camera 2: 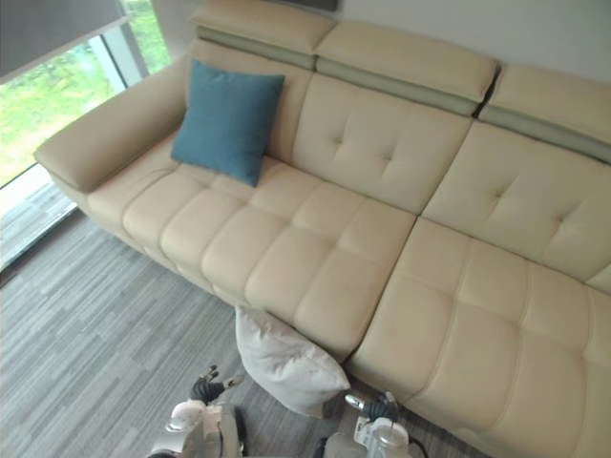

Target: Pick up cushions and gather them together orderly.

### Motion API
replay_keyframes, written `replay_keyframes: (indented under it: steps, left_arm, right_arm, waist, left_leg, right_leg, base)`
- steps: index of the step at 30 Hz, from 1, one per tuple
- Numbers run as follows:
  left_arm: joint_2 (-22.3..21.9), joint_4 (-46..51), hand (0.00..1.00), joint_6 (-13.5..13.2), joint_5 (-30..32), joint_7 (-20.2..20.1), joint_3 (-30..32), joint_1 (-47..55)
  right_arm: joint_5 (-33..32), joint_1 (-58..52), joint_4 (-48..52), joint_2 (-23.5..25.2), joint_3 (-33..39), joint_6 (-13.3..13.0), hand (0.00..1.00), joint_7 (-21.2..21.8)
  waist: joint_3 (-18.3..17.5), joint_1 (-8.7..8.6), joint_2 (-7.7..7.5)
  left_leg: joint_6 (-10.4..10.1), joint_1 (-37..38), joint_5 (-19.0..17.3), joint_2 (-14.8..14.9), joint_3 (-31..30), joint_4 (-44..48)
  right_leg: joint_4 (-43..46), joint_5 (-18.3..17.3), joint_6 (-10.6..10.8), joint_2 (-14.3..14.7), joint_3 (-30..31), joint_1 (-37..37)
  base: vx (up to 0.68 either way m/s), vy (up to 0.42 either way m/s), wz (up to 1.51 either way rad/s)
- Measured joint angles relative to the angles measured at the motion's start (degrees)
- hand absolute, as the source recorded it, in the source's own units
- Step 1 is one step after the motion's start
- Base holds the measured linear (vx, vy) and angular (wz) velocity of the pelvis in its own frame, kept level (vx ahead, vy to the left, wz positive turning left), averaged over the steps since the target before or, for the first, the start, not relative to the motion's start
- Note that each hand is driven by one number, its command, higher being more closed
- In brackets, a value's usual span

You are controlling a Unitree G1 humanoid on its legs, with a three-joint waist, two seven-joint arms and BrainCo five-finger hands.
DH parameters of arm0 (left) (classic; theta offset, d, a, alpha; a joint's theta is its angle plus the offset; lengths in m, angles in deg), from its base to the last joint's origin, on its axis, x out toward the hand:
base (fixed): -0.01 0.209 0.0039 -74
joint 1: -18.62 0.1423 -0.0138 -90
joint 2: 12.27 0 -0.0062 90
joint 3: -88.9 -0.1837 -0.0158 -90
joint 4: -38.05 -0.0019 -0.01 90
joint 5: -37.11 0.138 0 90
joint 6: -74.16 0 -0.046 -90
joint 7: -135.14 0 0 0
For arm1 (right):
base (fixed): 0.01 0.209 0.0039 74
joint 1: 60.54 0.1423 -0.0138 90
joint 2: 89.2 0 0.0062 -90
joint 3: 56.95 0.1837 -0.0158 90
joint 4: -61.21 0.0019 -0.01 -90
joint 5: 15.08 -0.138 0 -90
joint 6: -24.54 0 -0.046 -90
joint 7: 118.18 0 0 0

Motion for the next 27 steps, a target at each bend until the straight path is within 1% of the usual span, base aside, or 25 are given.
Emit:
replay_keyframes:
  steps: [1, 2, 3, 4, 8, 11, 13, 18, 20, 21, 22, 23, 24, 25, 26, 27]
  left_arm:
    - [0.0, 0.0, 0.00, 0.0, 0.0, 0.3, 0.0, -0.3]
    - [0.0, -0.2, 0.00, 0.1, 0.0, 0.5, 0.0, -0.4]
    - [0.0, -0.4, 0.00, 0.1, 0.0, 0.7, 0.0, -0.4]
    - [0.0, -0.5, 0.00, 0.1, 0.0, 0.6, 0.1, -0.4]
    - [-0.1, -1.9, 0.00, 0.1, 0.6, 0.5, 0.0, -0.4]
    - [-0.4, -3.6, 0.00, 0.2, 1.2, 0.3, -0.3, 0.4]
    - [-0.6, -3.9, 0.00, 0.2, 1.2, 0.3, -0.6, 0.9]
    - [-0.4, -3.9, 0.00, 0.1, 1.1, 0.6, -0.6, 1.0]
    - [-0.2, -3.7, 0.00, 0.1, 0.2, 1.0, -0.5, 0.4]
    - [0.0, -3.7, 0.00, 0.1, -0.1, 1.0, -0.4, 0.1]
    - [0.1, -3.6, 0.00, 0.2, -0.8, 1.2, -0.3, -0.9]
    - [0.1, -2.9, 0.00, 0.2, -1.6, 1.5, -0.2, -1.5]
    - [0.2, -1.6, 0.00, 0.1, -2.8, 2.4, -0.1, -2.0]
    - [0.8, -0.5, 0.00, 0.1, -4.1, 2.9, 0.0, -3.8]
    - [1.1, 0.3, 0.00, 0.1, -4.9, 3.3, 0.1, -4.7]
    - [1.9, 1.7, 0.00, 0.0, -6.0, 3.5, 0.2, -6.1]
  right_arm:
    - [0.0, 0.5, -0.2, 0.7, -0.2, 0.1, 0.00, -0.1]
    - [0.0, 0.8, -0.1, 1.2, -0.3, 0.1, 0.00, 0.0]
    - [0.0, 1.1, -0.1, 1.3, -1.4, 0.1, 0.00, 0.1]
    - [0.1, 1.3, -0.1, 1.3, -1.8, 0.1, 0.00, 0.2]
    - [0.1, 0.4, -0.3, 1.3, -1.9, 0.2, 0.00, 0.2]
    - [0.1, -0.9, -0.2, 1.1, -1.9, 0.2, 0.00, 0.2]
    - [0.1, -1.2, -0.5, 1.1, -1.9, 0.4, 0.00, 0.2]
    - [0.1, -1.2, -0.9, 0.8, -1.9, 0.5, 0.00, 0.2]
    - [0.0, -0.5, -1.0, 0.5, -2.1, 0.5, 0.00, 0.0]
    - [0.0, 0.6, -1.0, 0.3, -2.2, 0.5, 0.00, -0.1]
    - [0.0, 1.5, -1.0, -0.3, -2.2, 0.4, 0.00, -0.5]
    - [-0.3, 2.3, -0.9, -0.7, -2.2, 0.4, 0.00, -0.7]
    - [-1.0, 3.5, -0.7, -1.3, -2.2, 0.4, 0.00, -1.1]
    - [-1.8, 5.3, 0.0, -2.0, -2.1, 0.4, 0.00, -1.7]
    - [-2.0, 6.1, 0.3, -2.5, -2.0, 0.3, 0.00, -2.0]
    - [-2.4, 7.4, 0.8, -3.0, -1.9, 0.1, 0.00, -2.4]
  waist:
    - [0.1, 0.41, -0.32]
    - [0.1, 0.45, -0.27]
    - [0.1, 0.45, -0.16]
    - [0.1, 0.60, -0.19]
    - [-0.2, 0.65, -0.13]
    - [-2.8, 0.35, 0.17]
    - [-3.9, 0.26, 0.23]
    - [-4.2, 0.28, 0.16]
    - [-4.1, 0.78, 0.19]
    - [-3.7, 0.80, 0.36]
    - [-2.7, 0.52, 0.66]
    - [-1.9, 0.46, 0.62]
    - [-1.2, 0.84, 0.73]
    - [1.3, 0.77, 0.76]
    - [2.5, 0.76, 0.78]
    - [3.7, 0.78, 0.83]
  left_leg:
    - [0.2, -0.1, -0.1, -0.8, -1.4, 0.0]
    - [0.6, -0.1, -0.4, -0.8, -1.0, -0.1]
    - [1.2, 0.2, -0.7, -0.9, -0.4, -0.1]
    - [1.6, 0.7, -1.0, -1.0, 0.7, -0.3]
    - [1.9, 3.9, -1.0, -1.5, 3.9, -3.4]
    - [2.0, 5.7, -0.1, -1.7, 6.0, -6.2]
    - [2.0, 6.6, 0.8, -2.1, 6.3, -7.8]
    - [1.9, 7.1, 1.1, -1.8, 6.9, -8.3]
    - [2.0, 5.7, 0.8, -1.1, 8.7, -7.4]
    - [2.0, 4.6, 0.6, -0.8, 9.0, -6.7]
    - [2.4, 2.1, 0.2, -0.1, 9.2, -4.4]
    - [2.8, 0.1, -0.1, 0.3, 9.1, -2.7]
    - [3.3, -2.5, -0.5, 0.9, 9.0, -0.6]
    - [3.6, -4.5, -0.9, 1.3, 9.0, 1.7]
    - [3.9, -5.3, -1.1, 1.4, 9.0, 2.7]
    - [3.7, -7.1, -2.0, 1.7, 8.9, 4.3]
  right_leg:
    - [-1.2, 0.9, 0.6, -0.4, 0.4, 0.2]
    - [-2.0, 1.7, 0.7, -0.4, 0.8, 0.4]
    - [-2.8, 2.3, 0.8, -0.5, 1.4, 0.8]
    - [-3.3, 2.7, 1.5, -0.9, 2.1, 0.7]
    - [-4.0, 3.2, 2.4, -1.9, 5.0, 0.7]
    - [-5.3, 3.4, 3.3, -2.5, 6.5, 0.6]
    - [-5.7, 3.5, 3.5, -2.7, 6.8, 0.6]
    - [-5.5, 3.6, 3.6, -2.4, 7.8, 0.4]
    - [-4.0, 3.7, 3.6, -1.9, 9.9, -2.4]
    - [-3.2, 3.7, 3.6, -1.7, 10.3, -3.7]
    - [-0.9, 3.7, 3.5, -1.2, 11.0, -6.5]
    - [0.9, 3.7, 3.5, -0.9, 11.7, -8.9]
    - [3.5, 3.7, 3.5, -0.5, 12.6, -11.8]
    - [6.7, 3.7, 3.5, -0.4, 12.7, -14.5]
    - [8.2, 3.7, 3.5, -0.4, 12.7, -15.6]
    - [10.6, 3.5, 3.4, -0.4, 12.5, -18.2]
  base:
    - [0.07, 0.118, -0.07]
    - [0.08, 0.179, -0.16]
    - [0.02, 0.133, -0.24]
    - [0.01, 0.123, -0.28]
    - [-0.04, 0.071, -0.47]
    - [-0.04, 0.021, -0.33]
    - [0.00, -0.002, -0.05]
    - [0.00, -0.010, -0.08]
    - [-0.01, 0.006, -0.36]
    - [-0.04, 0.014, -0.34]
    - [-0.06, 0.013, -0.24]
    - [-0.09, 0.018, -0.33]
    - [-0.11, 0.027, -0.33]
    - [-0.12, 0.033, -0.27]
    - [-0.18, 0.048, -0.19]
    - [-0.24, 0.053, -0.15]
